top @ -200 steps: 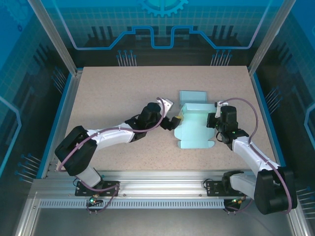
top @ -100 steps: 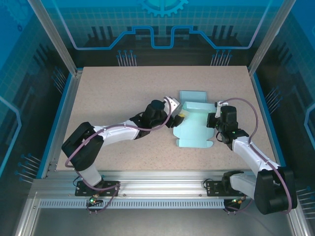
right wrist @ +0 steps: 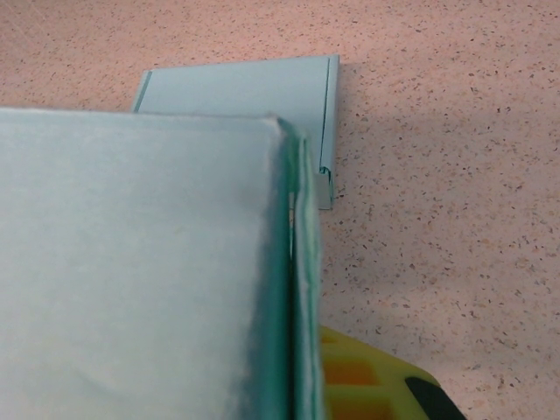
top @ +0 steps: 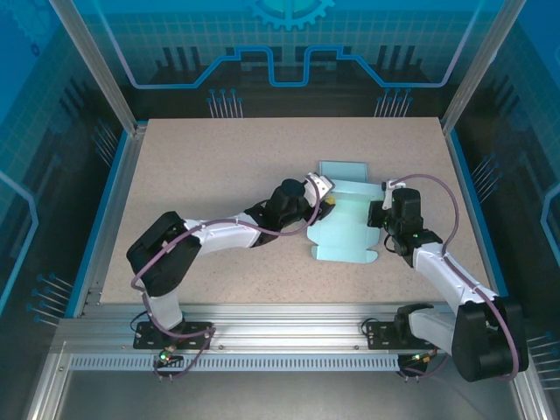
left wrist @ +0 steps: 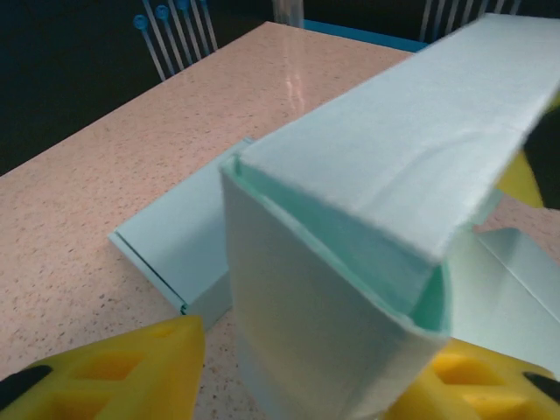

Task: Fold the paper box

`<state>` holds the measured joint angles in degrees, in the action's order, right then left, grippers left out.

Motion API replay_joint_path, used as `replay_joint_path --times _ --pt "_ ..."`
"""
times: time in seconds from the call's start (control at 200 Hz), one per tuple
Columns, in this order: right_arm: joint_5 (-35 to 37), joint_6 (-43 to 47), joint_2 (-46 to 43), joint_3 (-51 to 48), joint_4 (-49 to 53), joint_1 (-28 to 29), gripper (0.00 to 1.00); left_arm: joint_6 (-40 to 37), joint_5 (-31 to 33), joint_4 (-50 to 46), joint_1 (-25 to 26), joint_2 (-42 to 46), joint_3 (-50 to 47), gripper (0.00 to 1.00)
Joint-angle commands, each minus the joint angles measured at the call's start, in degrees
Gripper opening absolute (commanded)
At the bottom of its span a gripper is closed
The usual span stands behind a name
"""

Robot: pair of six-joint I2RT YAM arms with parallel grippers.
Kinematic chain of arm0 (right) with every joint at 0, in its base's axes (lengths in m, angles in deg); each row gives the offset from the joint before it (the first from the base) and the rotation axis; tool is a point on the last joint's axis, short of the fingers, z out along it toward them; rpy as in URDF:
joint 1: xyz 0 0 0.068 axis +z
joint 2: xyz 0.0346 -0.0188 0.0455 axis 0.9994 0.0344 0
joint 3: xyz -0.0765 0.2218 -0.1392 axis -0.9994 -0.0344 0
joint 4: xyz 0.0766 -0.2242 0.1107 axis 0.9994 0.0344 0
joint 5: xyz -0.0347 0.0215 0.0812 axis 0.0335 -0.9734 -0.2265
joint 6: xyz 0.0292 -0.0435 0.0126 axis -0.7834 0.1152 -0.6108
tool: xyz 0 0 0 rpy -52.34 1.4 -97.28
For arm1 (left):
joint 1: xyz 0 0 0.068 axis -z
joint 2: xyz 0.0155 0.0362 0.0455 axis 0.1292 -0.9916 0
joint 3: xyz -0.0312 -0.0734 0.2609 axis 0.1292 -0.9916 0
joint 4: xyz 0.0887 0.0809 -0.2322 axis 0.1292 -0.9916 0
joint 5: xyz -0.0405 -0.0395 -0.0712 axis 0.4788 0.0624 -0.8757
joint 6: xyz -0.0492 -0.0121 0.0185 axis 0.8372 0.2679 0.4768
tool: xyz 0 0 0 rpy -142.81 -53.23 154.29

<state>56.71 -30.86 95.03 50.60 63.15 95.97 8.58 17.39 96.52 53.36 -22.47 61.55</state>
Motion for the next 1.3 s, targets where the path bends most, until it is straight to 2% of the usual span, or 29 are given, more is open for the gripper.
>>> replay_joint_path --times 0.0,0.12,0.275,0.565,0.926,1.151,1.296 --pt "-0.4 0.7 0.1 0.5 -0.3 0.6 0.0 -0.9 5.1 4.2 0.4 -1.0 2.3 0.47" --pt "-0.5 0.8 0.0 0.5 -0.3 0.7 0.0 -1.0 9.6 5.7 0.9 -1.9 3.0 0.4" --pt "-0.4 0.9 0.0 0.5 -0.3 0.8 0.0 -0.6 18.7 8.1 2.4 -4.2 4.8 0.32" --pt "-0.8 1.2 -0.2 0.3 -0.6 1.0 0.0 -2.6 36.9 14.8 4.9 -10.8 10.0 0.31" --pt "-0.9 1.8 -0.5 0.1 -0.9 1.4 0.0 -2.4 51.1 18.8 4.9 -15.1 14.8 0.22" --pt "-0.8 2.0 -0.5 0.2 -1.0 1.7 0.0 0.7 58.7 23.2 4.6 -15.6 14.7 0.18" --pt "-0.8 2.1 -0.6 0.1 -1.0 1.8 0.0 5.1 60.7 18.9 4.0 -14.4 15.0 0.16"
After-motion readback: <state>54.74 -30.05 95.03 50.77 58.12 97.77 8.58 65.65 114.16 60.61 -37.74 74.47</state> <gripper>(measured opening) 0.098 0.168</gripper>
